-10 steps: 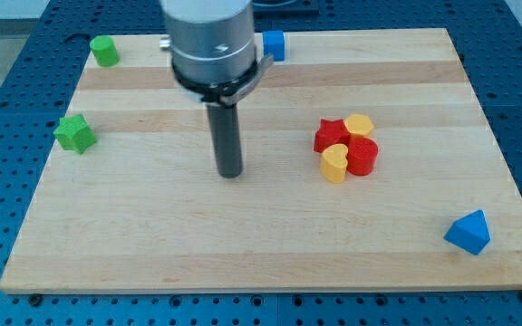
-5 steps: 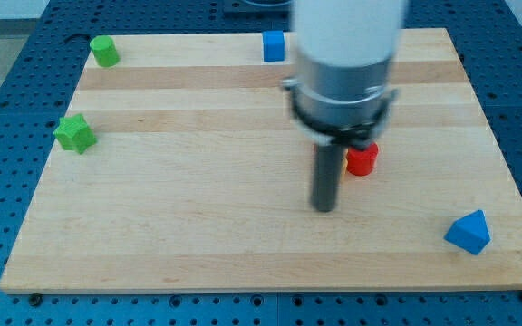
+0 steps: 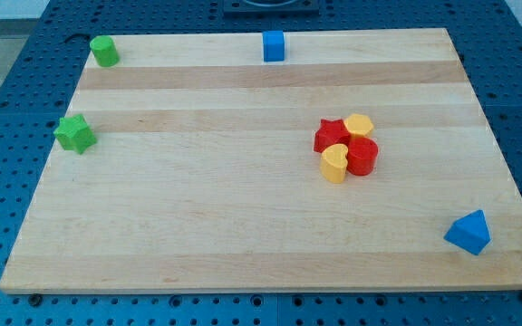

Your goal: Slide blue triangle to the bottom center

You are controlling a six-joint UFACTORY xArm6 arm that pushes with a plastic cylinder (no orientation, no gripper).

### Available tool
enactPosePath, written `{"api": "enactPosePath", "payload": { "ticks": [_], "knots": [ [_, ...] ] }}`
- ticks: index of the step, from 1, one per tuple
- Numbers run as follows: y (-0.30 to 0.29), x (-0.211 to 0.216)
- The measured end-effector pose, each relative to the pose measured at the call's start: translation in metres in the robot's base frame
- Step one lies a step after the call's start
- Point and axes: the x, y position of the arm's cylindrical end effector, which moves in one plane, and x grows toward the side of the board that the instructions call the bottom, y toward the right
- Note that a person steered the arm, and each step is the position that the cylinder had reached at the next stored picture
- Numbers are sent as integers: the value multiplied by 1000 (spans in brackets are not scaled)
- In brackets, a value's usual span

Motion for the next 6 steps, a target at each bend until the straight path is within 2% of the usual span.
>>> {"api": "enactPosePath", "payload": {
  "ticks": [3, 4, 6],
  "knots": [
    [-209, -13],
    [-210, -13],
    [-121, -10]
  ]
}}
